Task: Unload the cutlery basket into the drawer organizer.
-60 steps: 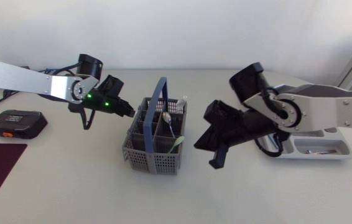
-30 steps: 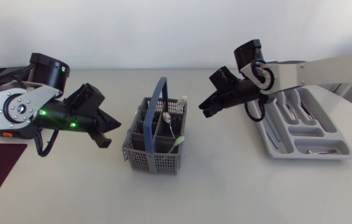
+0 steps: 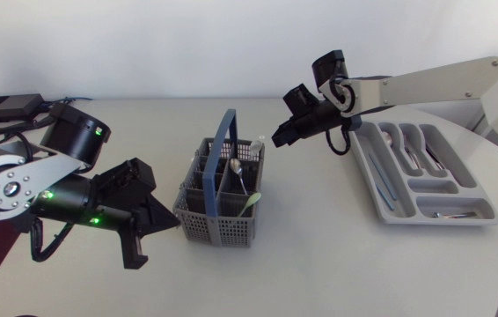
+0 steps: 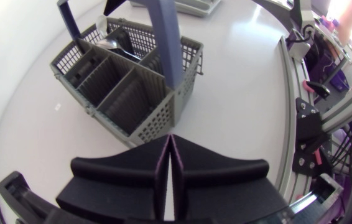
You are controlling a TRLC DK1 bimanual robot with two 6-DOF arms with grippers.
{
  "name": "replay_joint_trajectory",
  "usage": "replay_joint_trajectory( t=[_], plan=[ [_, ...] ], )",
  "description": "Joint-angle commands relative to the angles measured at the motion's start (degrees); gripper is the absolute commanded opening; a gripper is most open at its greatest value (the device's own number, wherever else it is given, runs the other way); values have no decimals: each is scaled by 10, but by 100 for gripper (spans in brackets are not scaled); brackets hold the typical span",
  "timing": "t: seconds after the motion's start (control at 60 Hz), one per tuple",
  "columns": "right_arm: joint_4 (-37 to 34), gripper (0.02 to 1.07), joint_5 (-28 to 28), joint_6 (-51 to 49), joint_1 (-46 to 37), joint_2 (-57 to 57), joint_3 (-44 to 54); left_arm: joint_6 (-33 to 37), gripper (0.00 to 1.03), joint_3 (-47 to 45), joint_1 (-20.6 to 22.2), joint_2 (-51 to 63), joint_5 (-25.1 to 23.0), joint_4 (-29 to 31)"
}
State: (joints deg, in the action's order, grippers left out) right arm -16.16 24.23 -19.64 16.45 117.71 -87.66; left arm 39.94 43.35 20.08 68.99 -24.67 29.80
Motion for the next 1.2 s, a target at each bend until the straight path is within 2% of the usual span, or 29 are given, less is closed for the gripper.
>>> replay_joint_trajectory(
  t=[0.0,0.233,0.483,0.75,1.0,1.183],
  plan=[
    [-15,8,6,13,6,23,-25,21,4,-26,6,-5,-6,8],
    [-32,8,21,13,24,45,-55,22,4,-38,4,19,-7,-11],
    [-70,8,50,1,37,38,-52,18,4,-41,-13,61,-7,-73],
    [-67,8,71,-16,53,-48,56,16,4,-38,-52,78,-7,-111],
    [-55,8,75,-25,82,-144,179,42,4,-43,-128,71,-7,-111],
    [-52,8,71,-36,81,-202,251,42,4,-39,-136,85,-8,-130]
  ],
)
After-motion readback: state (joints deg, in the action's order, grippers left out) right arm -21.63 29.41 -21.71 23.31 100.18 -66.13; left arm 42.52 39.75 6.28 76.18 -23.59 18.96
